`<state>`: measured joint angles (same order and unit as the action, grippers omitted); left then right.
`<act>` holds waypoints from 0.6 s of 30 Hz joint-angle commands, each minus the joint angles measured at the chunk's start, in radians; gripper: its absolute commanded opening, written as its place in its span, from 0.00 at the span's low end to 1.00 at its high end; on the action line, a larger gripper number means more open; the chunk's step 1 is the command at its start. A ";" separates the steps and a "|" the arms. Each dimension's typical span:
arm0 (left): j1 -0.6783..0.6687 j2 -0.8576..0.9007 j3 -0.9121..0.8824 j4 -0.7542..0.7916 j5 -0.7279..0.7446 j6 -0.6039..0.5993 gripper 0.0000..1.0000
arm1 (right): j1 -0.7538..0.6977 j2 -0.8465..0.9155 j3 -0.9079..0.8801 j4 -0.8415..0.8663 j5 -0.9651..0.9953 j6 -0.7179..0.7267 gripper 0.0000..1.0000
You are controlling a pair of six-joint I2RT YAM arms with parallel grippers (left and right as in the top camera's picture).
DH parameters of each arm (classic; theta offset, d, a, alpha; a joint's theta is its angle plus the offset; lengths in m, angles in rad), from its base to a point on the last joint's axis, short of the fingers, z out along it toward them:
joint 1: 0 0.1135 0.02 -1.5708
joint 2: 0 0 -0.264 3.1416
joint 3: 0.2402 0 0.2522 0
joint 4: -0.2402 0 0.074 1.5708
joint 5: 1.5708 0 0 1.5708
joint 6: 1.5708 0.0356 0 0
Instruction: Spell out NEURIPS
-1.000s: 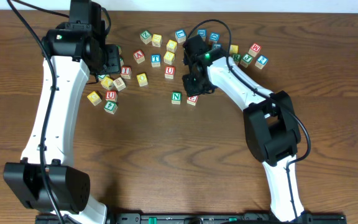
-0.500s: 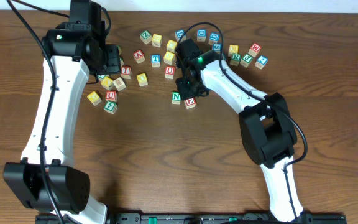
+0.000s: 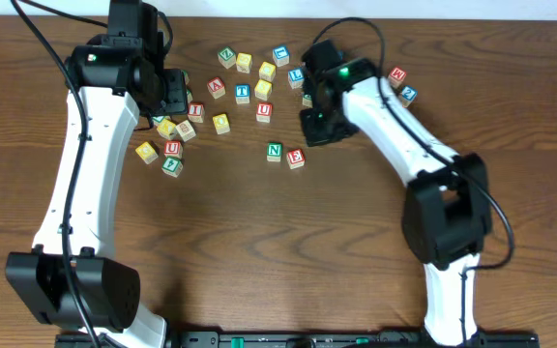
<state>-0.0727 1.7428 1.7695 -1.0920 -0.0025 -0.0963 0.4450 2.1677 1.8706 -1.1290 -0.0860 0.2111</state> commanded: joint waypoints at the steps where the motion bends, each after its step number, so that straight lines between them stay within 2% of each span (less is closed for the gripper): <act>1: 0.004 -0.011 0.017 0.001 -0.002 0.010 0.59 | -0.002 -0.030 0.004 -0.048 -0.003 0.009 0.01; 9: 0.004 -0.011 0.017 0.001 -0.002 0.010 0.59 | 0.042 -0.030 -0.113 -0.012 -0.003 0.009 0.01; 18: 0.004 -0.011 0.017 0.001 -0.002 0.010 0.59 | 0.088 -0.030 -0.233 0.128 -0.056 0.029 0.01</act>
<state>-0.0727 1.7428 1.7695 -1.0920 -0.0029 -0.0963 0.5163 2.1437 1.6650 -1.0286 -0.1150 0.2138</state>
